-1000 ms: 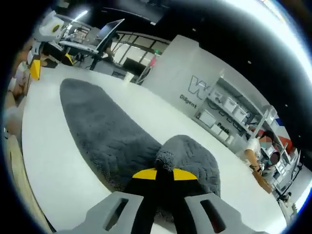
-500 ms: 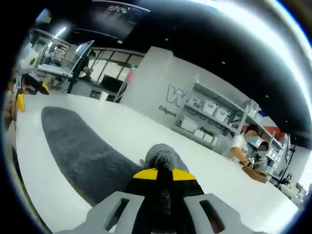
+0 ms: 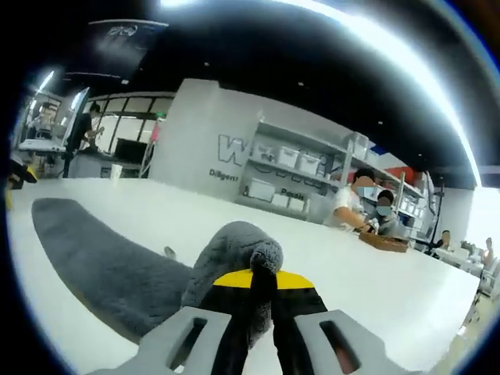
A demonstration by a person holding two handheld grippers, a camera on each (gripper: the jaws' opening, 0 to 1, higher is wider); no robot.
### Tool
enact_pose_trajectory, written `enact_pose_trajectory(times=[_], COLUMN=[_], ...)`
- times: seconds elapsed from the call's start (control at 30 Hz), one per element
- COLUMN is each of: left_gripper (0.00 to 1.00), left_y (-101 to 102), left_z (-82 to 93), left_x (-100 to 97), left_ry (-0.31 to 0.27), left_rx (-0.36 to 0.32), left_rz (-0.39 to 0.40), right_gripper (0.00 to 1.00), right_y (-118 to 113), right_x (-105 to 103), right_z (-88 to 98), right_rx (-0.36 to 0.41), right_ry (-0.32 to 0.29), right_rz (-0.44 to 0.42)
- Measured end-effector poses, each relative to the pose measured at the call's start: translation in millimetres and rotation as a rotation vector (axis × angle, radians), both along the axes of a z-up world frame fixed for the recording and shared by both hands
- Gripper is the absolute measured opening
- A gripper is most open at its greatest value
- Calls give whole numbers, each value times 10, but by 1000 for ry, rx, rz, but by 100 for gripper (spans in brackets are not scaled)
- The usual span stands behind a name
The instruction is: Open the folded towel by lifting each exposed corner and separating the folded layers until the towel lies flat within the target outline without major curled edges
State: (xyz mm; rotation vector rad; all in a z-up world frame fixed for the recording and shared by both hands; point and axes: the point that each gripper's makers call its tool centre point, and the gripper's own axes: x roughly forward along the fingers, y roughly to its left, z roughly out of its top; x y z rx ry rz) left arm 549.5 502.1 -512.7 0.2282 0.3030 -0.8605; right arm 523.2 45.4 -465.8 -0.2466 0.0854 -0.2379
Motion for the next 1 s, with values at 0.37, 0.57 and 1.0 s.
enact_pose_trajectory(times=[0.37,0.57,1.0], left_gripper=[98,98,98], left_y=[-12,-8,-48], left_z=[-17,-14,-38], left_x=[8,12,-11], left_ry=[4,3,6], left_rx=[6,6,17], left_rz=[-6,-5,-14], right_gripper=[1,3,22], right_y=[-389,-476,-684], right_x=[-90,-131,-249], right_z=[-367,-557,-730], right_rx=[80,112,136], right_ry=[76,118,172], right_rz=[-79,-97,-163])
